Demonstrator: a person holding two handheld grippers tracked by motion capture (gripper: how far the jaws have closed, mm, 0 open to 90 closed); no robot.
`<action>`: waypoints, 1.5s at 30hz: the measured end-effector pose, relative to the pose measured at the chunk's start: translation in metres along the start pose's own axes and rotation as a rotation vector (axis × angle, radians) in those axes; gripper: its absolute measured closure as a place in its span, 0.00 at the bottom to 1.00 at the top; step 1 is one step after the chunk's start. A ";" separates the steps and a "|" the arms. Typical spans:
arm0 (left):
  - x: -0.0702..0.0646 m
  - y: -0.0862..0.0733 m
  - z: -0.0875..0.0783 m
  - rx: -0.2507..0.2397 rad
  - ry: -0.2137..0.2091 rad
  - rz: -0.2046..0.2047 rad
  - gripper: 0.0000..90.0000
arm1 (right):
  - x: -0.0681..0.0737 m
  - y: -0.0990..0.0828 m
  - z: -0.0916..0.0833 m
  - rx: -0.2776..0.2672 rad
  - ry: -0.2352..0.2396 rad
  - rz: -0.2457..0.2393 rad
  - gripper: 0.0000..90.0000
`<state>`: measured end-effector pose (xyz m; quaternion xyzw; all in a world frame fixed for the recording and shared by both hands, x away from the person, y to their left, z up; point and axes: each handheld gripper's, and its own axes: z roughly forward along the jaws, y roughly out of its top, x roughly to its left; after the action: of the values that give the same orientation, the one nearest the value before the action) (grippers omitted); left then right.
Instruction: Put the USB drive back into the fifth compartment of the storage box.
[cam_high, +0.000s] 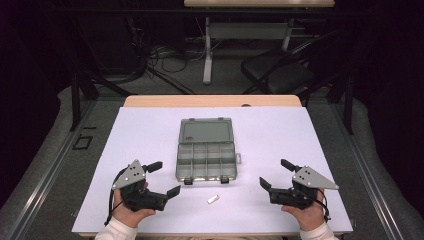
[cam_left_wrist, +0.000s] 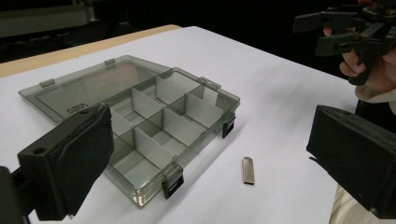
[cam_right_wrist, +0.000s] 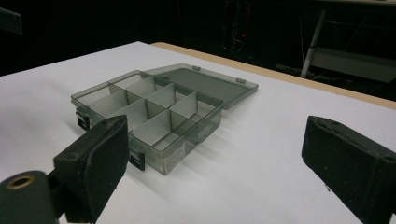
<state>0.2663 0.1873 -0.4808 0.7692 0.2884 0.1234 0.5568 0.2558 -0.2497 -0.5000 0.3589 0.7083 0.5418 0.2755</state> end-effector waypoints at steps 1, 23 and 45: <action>0.000 0.001 0.002 0.002 -0.001 -0.001 0.01 | 0.000 0.000 0.000 0.003 0.000 -0.001 0.09; 0.001 0.026 0.026 0.061 -0.023 -0.028 0.01 | 0.000 -0.001 0.001 0.008 0.005 -0.001 0.10; -0.004 0.037 0.052 0.135 -0.030 -0.004 0.04 | 0.001 -0.002 0.002 0.018 0.014 -0.006 0.10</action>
<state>0.3009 0.1361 -0.4638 0.8061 0.2894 0.0911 0.5081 0.2561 -0.2481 -0.5020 0.3555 0.7160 0.5372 0.2690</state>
